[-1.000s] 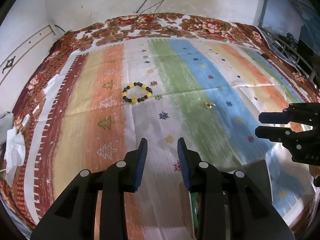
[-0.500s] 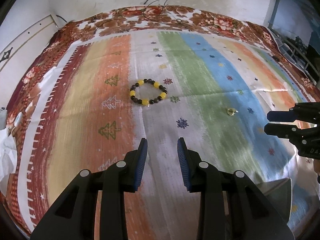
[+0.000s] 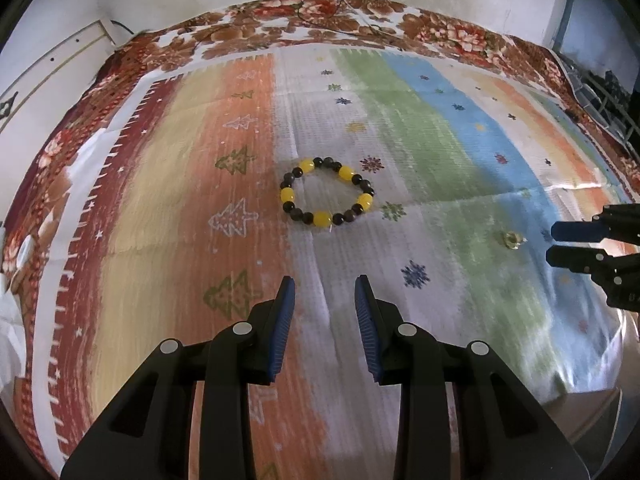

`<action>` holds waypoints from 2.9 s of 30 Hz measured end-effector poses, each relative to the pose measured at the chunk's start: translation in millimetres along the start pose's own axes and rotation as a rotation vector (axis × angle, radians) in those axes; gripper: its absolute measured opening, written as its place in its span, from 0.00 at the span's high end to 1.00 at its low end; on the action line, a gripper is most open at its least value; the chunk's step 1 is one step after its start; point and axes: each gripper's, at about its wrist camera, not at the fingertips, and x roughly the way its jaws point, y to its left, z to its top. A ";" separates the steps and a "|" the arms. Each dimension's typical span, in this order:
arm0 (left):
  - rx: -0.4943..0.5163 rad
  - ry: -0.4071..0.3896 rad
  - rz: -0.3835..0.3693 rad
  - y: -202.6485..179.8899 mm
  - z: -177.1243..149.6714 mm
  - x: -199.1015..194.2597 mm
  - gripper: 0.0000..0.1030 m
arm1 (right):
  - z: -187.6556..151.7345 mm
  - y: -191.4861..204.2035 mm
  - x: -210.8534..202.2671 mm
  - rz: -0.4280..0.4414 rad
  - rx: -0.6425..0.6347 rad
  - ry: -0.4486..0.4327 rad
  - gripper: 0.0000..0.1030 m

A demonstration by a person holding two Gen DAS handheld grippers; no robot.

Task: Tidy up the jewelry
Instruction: 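Move the left tool to the yellow-black bead bracelet while the right tool nears the gold coil pendant, then close the left tool on the bead bracelet while the right tool closes on the gold coil pendant, then lift the bead bracelet and gold pendant and carry both over the silver tin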

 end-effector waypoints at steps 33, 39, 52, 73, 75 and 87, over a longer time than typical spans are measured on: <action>-0.074 -0.009 0.016 23.6 42.9 73.6 0.69 | -1.2 -23.5 50.7 0.000 0.010 0.027 0.68; -0.031 -0.009 0.029 19.4 39.3 77.0 0.68 | -1.4 -19.7 52.5 -0.019 -0.007 0.025 0.68; -0.060 -0.029 0.082 24.5 36.6 76.3 0.90 | -1.9 -21.8 51.0 -0.032 -0.014 0.020 0.84; -0.099 -0.032 0.020 22.2 22.5 30.6 0.90 | -0.6 -9.1 27.0 -0.010 -0.014 -0.024 0.84; -0.093 -0.035 0.019 19.1 20.8 23.7 0.90 | -1.1 -5.3 21.9 -0.006 -0.016 -0.033 0.84; -0.085 -0.072 0.017 11.1 8.5 -27.3 0.90 | -9.5 20.2 -19.8 0.006 -0.026 -0.085 0.84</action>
